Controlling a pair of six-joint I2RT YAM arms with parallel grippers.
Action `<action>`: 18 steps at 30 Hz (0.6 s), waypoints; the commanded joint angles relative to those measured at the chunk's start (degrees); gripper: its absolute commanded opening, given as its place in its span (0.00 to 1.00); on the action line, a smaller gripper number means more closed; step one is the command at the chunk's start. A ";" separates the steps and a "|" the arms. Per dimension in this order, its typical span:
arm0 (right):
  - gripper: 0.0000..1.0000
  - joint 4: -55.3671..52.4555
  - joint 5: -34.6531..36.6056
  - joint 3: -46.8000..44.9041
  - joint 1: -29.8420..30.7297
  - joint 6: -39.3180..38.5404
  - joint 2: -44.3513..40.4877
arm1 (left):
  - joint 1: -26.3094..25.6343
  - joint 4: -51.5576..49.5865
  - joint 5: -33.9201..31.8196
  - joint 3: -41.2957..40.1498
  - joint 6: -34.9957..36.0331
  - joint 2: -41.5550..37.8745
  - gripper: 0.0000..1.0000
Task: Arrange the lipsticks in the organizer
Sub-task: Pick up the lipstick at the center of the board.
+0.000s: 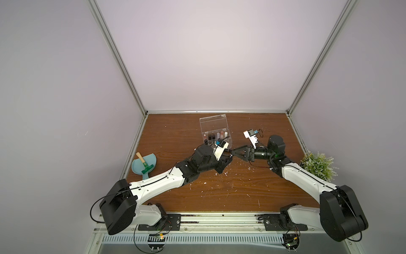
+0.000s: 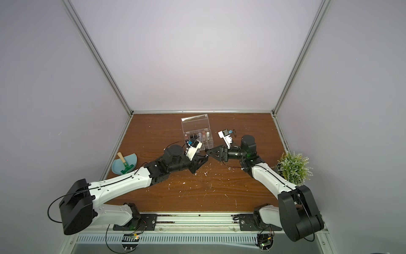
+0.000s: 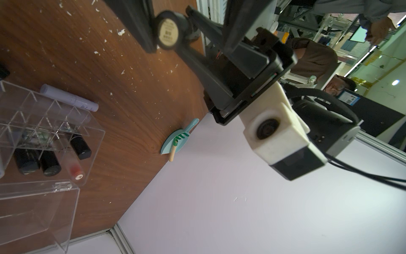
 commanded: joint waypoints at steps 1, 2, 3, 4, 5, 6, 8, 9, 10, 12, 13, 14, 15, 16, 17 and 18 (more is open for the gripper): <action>0.42 0.59 -0.60 2.19 0.69 -0.71 0.59 | 0.38 0.17 0.03 -0.08 0.22 -0.88 0.21; 0.37 0.62 -0.45 2.14 0.71 -0.69 0.69 | 0.41 -0.17 -0.29 0.00 0.32 -0.78 0.21; 0.33 0.62 -0.34 2.14 0.71 -0.69 0.67 | 0.41 -0.51 -0.60 0.13 0.43 -0.66 0.21; 0.29 0.64 -0.19 2.23 0.73 -0.61 0.71 | 0.40 -0.74 -0.83 0.14 0.60 -0.71 0.21; 0.25 0.62 -0.09 2.27 0.72 -0.56 0.63 | 0.41 -1.13 -1.14 0.17 0.77 -0.71 0.22; 0.21 0.66 0.05 2.38 0.73 -0.54 0.53 | 0.43 -1.37 -1.53 0.16 0.79 -0.67 0.22; 0.17 0.58 0.39 2.60 0.73 -0.49 0.30 | 0.40 -2.16 -2.82 0.30 0.68 -0.95 0.29; 0.16 0.51 0.66 2.80 0.75 -0.52 0.23 | 0.40 -2.60 -3.48 0.37 0.68 -1.10 0.35; 0.16 0.40 1.03 3.08 0.76 -0.52 0.24 | 0.41 -3.31 -4.42 0.53 0.61 -1.26 0.47; 0.15 -0.23 2.02 3.90 0.73 -0.80 0.56 | 0.41 -4.88 -6.38 0.68 0.70 -1.73 0.64; 0.14 -1.44 2.82 4.64 0.75 -1.46 0.78 | 0.40 -5.75 -7.69 0.69 0.74 -2.28 0.69; 0.14 -2.96 3.79 5.50 0.73 -2.38 1.19 | 0.40 -6.71 -9.05 0.54 0.64 -3.00 0.76; 0.14 -4.29 4.77 6.47 0.81 -3.28 1.56 | 0.41 -7.37 -10.28 0.33 0.52 -3.77 0.80; 0.13 -5.83 5.86 7.67 0.88 -4.38 2.07 | 0.41 -8.21 -11.95 0.03 0.39 -4.69 0.83; 0.13 -7.14 7.00 8.84 1.01 -5.55 2.85 | 0.41 -8.85 -13.52 -0.34 0.00 -5.86 0.86; 0.13 -8.21 8.29 10.01 1.15 -6.57 3.57 | 0.40 -9.28 -14.91 -0.80 -0.32 -6.85 0.88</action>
